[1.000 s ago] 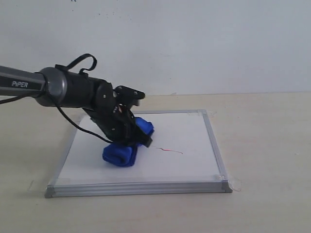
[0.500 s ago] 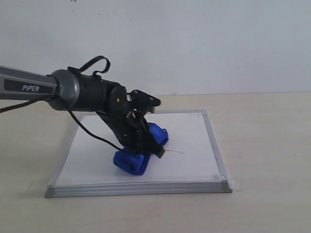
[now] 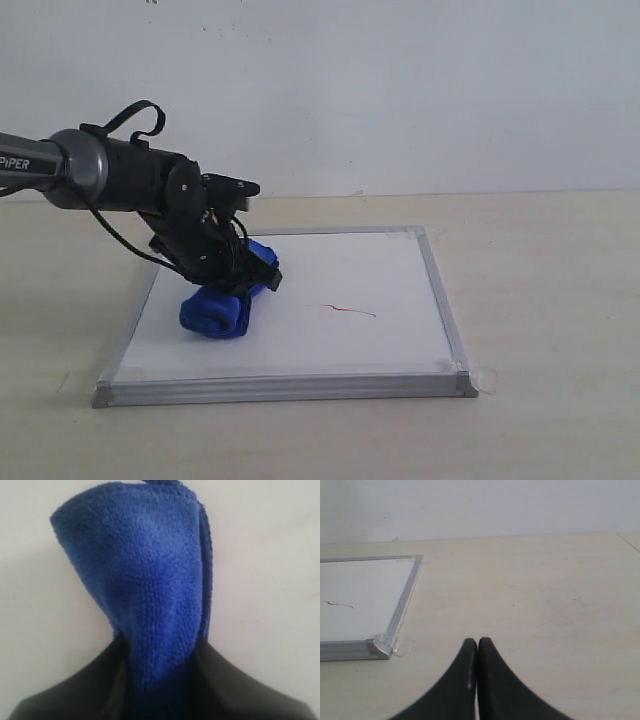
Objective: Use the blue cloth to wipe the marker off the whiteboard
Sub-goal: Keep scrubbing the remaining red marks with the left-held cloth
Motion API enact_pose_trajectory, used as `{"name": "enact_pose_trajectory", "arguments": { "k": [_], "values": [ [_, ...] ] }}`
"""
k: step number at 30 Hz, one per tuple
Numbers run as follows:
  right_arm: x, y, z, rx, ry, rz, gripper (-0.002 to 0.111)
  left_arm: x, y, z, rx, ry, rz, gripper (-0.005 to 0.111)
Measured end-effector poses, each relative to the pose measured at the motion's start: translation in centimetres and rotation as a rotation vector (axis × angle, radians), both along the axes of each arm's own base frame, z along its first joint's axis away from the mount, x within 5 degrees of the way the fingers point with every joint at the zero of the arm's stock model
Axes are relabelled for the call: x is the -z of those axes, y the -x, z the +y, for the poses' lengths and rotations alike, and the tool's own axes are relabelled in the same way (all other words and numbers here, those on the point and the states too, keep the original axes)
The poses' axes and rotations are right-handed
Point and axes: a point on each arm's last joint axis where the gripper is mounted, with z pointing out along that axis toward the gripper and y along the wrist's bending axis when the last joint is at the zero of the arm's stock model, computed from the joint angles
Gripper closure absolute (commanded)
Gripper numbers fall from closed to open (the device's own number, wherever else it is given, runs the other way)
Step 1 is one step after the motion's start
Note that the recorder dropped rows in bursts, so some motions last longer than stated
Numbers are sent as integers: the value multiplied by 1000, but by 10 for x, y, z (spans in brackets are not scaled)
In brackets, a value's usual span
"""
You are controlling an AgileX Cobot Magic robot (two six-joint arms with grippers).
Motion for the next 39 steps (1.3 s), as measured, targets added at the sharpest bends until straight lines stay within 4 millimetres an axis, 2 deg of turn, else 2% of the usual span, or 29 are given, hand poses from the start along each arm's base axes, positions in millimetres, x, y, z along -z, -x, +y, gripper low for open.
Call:
{"name": "enact_pose_trajectory", "arguments": {
  "k": [3, 5, 6, 8, 9, 11, 13, 15, 16, 18, 21, 23, 25, 27, 32, 34, 36, 39],
  "values": [
    [0, 0, 0, 0, 0, 0, 108, -1, 5, -27, 79, 25, -29, 103],
    [0, 0, 0, 0, 0, 0, 108, -1, 13, -56, 147, 45, -51, 103],
    [0, 0, 0, 0, 0, 0, 108, 0, 21, -79, 213, 49, -73, 103],
    [0, 0, 0, 0, 0, 0, 108, 1, 25, -89, 257, 36, -85, 103],
    [0, 0, 0, 0, 0, 0, 108, 1, 24, -86, 254, 28, -88, 103],
    [0, 0, 0, 0, 0, 0, 108, 2, 16, -63, 191, -2, -68, 103],
    [0, 0, 0, 0, 0, 0, 108, 3, 1, -16, 37, 4, -28, 103],
    [0, 0, 0, 0, 0, 0, 108, 2, -3, 5, -53, 50, -1, 103],
    [0, 0, 0, 0, 0, 0, 108, 2, -3, 3, -44, 62, 3, 103],
    [0, 0, 0, 0, 0, 0, 108, 2, 2, -15, 50, 64, -5, 103],
    [0, 0, 0, 0, 0, 0, 108, 2, 24, -80, 259, 62, -44, 103],
    [0, 0, 0, 0, 0, 0, 108, 2, 32, -96, 318, 45, -54, 103],
    [0, 0, 0, 0, 0, 0, 108, 2, 32, -97, 319, 19, -61, 103],
    [0, 0, 0, 0, 0, 0, 108, 2, 28, -89, 274, -9, -66, 103],
    [0, 0, 0, 0, 0, 0, 108, 5, 8, -41, 91, -47, -54, 103],
    [0, 0, 0, 0, 0, 0, 108, 5, 5, -29, 58, -49, -43, 103],
    [0, 0, 0, 0, 0, 0, 108, 5, 5, -32, 78, -46, -39, 103],
    [0, 0, 0, 0, 0, 0, 108, 5, 12, -47, 194, -70, -40, 103]
  ]
}}
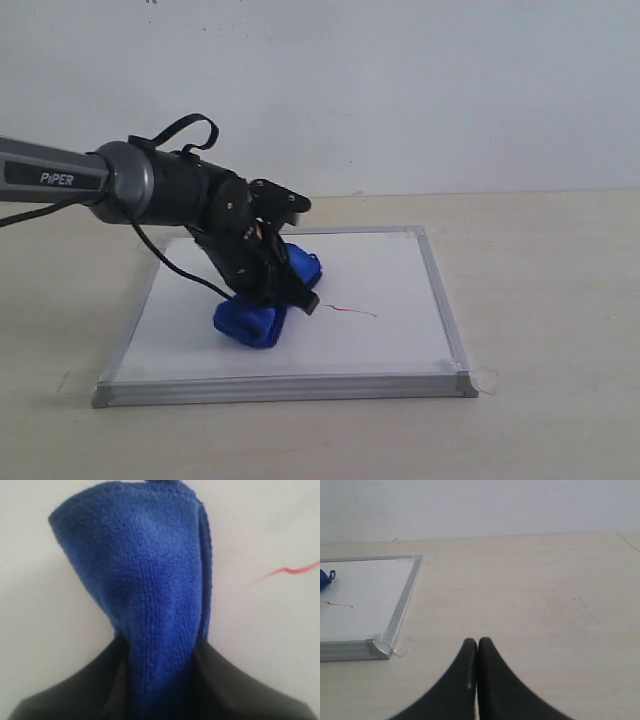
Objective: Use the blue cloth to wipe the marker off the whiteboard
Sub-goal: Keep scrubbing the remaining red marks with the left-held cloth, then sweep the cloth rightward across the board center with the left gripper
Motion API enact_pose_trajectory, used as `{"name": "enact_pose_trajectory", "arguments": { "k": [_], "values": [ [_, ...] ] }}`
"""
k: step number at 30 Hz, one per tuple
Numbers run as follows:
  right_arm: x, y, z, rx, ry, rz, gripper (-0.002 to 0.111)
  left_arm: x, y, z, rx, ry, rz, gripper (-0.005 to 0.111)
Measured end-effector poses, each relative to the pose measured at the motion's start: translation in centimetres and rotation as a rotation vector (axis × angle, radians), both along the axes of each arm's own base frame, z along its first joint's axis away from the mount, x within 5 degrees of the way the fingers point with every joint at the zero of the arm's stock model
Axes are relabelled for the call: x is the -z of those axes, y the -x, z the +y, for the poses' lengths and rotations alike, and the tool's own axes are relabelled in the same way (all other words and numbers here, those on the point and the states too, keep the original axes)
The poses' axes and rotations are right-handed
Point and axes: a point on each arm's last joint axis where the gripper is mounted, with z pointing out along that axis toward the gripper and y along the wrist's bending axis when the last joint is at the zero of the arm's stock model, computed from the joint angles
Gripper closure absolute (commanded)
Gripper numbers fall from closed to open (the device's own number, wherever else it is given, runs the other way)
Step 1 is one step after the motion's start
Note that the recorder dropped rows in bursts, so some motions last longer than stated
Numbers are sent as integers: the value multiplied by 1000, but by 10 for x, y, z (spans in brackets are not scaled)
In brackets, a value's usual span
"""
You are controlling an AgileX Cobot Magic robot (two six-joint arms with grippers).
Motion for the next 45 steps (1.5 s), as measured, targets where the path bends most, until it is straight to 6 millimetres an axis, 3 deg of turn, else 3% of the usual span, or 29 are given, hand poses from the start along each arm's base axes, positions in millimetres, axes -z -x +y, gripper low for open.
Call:
{"name": "enact_pose_trajectory", "arguments": {
  "k": [4, 6, 16, 23, 25, 29, 31, 33, 38, 40, 45],
  "values": [
    [0, 0, 0, 0, 0, 0, 108, -2, 21, -45, 187, -26, -7, 103],
    [0, 0, 0, 0, 0, 0, 108, -2, 27, -57, 226, -39, -14, 103],
    [0, 0, 0, 0, 0, 0, 108, -10, 9, -26, 32, 98, 78, 103],
    [0, 0, 0, 0, 0, 0, 108, -12, 31, -67, 179, 116, 105, 103],
    [0, 0, 0, 0, 0, 0, 108, -13, 26, -58, 140, 107, 107, 103],
    [0, 0, 0, 0, 0, 0, 108, -16, 2, -6, -47, 132, 155, 103],
    [0, 0, 0, 0, 0, 0, 108, -16, 1, 5, -53, 160, 193, 103],
    [0, 0, 0, 0, 0, 0, 108, -17, 6, -6, 7, 204, 221, 103],
    [0, 0, 0, 0, 0, 0, 108, -21, 33, -74, 188, 219, 178, 103],
    [0, 0, 0, 0, 0, 0, 108, -21, 36, -88, 230, 191, 140, 103],
    [0, 0, 0, 0, 0, 0, 108, -10, 22, -87, 124, 65, 95, 103]
  ]
}}
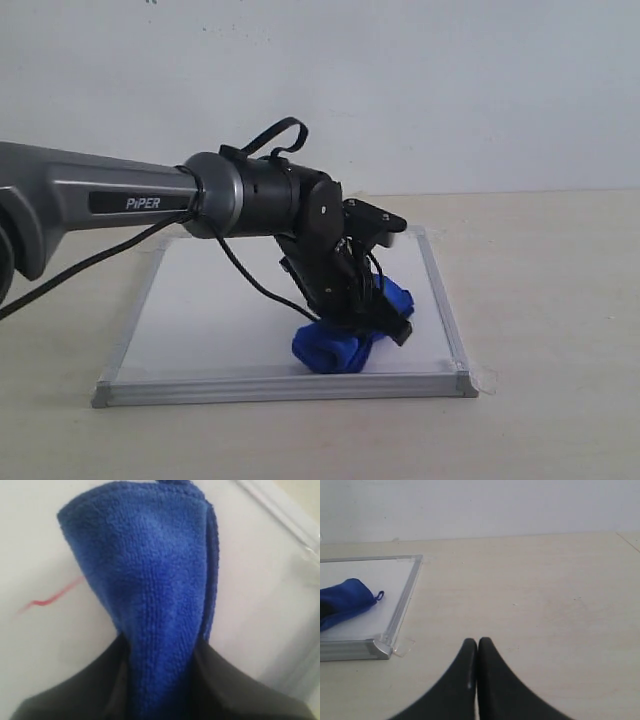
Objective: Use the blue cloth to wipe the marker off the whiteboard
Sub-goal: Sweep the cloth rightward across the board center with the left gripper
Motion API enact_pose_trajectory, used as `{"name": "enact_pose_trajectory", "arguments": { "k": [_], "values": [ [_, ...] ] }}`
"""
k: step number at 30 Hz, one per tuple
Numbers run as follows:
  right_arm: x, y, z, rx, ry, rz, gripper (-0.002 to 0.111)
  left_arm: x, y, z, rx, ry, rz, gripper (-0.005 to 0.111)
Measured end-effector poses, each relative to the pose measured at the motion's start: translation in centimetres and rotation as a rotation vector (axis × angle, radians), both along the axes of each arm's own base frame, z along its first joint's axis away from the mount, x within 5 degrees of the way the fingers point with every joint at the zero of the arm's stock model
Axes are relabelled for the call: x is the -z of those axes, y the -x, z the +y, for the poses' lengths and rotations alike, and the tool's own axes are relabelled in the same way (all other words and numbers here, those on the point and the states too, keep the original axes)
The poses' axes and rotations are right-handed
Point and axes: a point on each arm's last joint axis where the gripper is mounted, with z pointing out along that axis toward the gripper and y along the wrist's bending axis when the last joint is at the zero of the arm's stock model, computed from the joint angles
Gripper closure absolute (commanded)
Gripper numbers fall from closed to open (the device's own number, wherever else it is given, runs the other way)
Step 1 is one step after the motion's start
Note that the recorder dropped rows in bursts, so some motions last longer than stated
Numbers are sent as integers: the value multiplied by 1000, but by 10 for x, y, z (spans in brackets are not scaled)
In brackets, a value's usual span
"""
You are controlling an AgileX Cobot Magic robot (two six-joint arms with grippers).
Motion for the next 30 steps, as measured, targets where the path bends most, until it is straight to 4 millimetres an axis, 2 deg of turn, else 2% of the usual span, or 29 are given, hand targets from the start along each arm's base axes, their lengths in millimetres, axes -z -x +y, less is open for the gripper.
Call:
{"name": "enact_pose_trajectory", "arguments": {
  "k": [5, 11, 13, 17, 21, 25, 29, 30],
  "values": [
    [0, 0, 0, 0, 0, 0, 108, -3, -25, 18, -82, -115, -57, 103],
    [0, 0, 0, 0, 0, 0, 108, -12, -43, 32, -164, -111, -50, 103],
    [0, 0, 0, 0, 0, 0, 108, -10, -39, 25, -135, -86, -25, 103],
    [0, 0, 0, 0, 0, 0, 108, -4, -24, -7, -8, -76, -22, 103],
    [0, 0, 0, 0, 0, 0, 108, 0, -24, -15, -28, -83, -72, 103],
    [0, 0, 0, 0, 0, 0, 108, 3, -41, 6, -131, -50, -83, 103],
    [0, 0, 0, 0, 0, 0, 108, 3, -59, 43, -233, -60, -59, 103],
    [0, 0, 0, 0, 0, 0, 108, 3, -60, 47, -240, -65, -52, 103]
  ]
}}
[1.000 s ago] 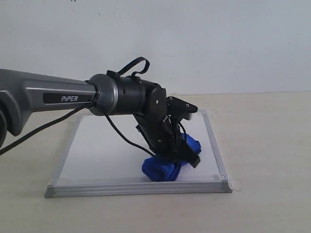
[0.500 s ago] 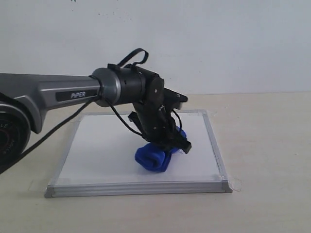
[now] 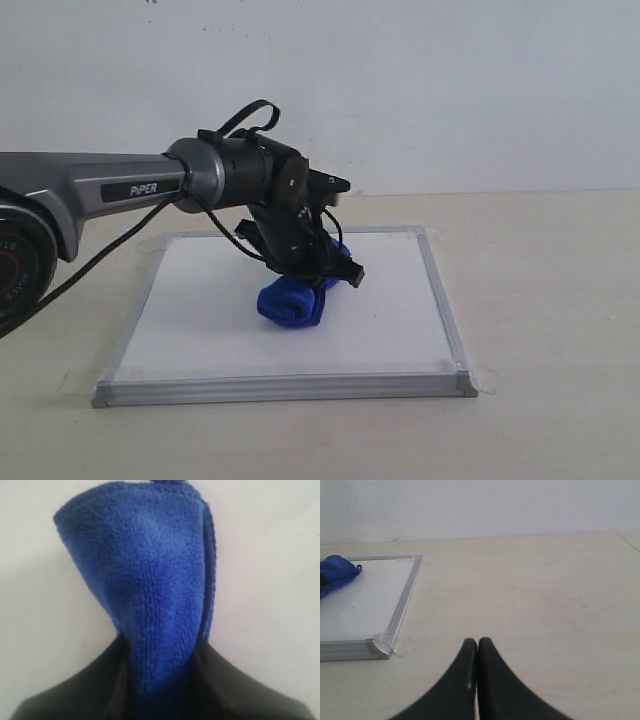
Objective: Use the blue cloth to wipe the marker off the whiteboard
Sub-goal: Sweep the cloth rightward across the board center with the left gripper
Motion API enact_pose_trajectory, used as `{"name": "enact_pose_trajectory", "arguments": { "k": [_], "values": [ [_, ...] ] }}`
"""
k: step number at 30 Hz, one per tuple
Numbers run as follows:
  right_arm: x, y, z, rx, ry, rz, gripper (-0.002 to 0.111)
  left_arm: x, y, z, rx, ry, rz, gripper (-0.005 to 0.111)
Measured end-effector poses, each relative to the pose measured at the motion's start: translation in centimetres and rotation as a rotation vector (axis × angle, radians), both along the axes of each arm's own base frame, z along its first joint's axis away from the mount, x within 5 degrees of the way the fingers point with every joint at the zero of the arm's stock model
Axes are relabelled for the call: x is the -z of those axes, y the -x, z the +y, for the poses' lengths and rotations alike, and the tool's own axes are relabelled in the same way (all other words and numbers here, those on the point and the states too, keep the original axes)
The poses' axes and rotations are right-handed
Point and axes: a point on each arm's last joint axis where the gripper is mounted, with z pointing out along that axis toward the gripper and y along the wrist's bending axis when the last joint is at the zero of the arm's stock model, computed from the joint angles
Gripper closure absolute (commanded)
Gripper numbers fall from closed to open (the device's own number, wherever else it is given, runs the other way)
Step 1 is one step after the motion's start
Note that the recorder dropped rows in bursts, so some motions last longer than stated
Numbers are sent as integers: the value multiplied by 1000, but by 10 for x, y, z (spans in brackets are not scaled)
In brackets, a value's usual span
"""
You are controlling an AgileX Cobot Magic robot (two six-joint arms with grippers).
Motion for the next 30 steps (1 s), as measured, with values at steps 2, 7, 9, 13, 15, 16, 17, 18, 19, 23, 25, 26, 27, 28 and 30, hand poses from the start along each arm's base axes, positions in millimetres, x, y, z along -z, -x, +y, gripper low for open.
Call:
{"name": "enact_pose_trajectory", "arguments": {
  "k": [2, 7, 9, 13, 15, 16, 17, 18, 19, 23, 25, 26, 27, 28, 30],
  "values": [
    [0, 0, 0, 0, 0, 0, 108, 0, 0, 2, 6, -10, 4, 103],
    [0, 0, 0, 0, 0, 0, 108, 0, 15, -30, 183, -34, 2, 103],
    [0, 0, 0, 0, 0, 0, 108, -1, 26, -52, 260, -7, -3, 103],
    [0, 0, 0, 0, 2, 0, 108, -2, 41, -80, 339, 14, -27, 103],
    [0, 0, 0, 0, 2, 0, 108, -1, 38, -76, 299, 15, -23, 103],
    [0, 0, 0, 0, 2, 0, 108, -1, 35, -71, 273, 12, -20, 103],
    [0, 0, 0, 0, 2, 0, 108, -1, 32, -64, 246, -2, -16, 103],
    [0, 0, 0, 0, 2, 0, 108, 0, 25, -51, 194, -15, -10, 103],
    [0, 0, 0, 0, 2, 0, 108, 0, 20, -40, 159, -35, -4, 103],
    [0, 0, 0, 0, 2, 0, 108, 0, 1, 6, 17, -55, 27, 103],
    [0, 0, 0, 0, 2, 0, 108, 0, 0, 11, 2, -40, 41, 103],
    [0, 0, 0, 0, 2, 0, 108, 0, 1, 9, 18, -39, 43, 103],
    [0, 0, 0, 0, 2, 0, 108, 0, 2, 6, 46, -44, 42, 103],
    [0, 0, 0, 0, 2, 0, 108, 0, 4, 2, 78, -50, 42, 103],
    [0, 0, 0, 0, 2, 0, 108, -1, 11, -13, 172, -41, 48, 103]
  ]
}}
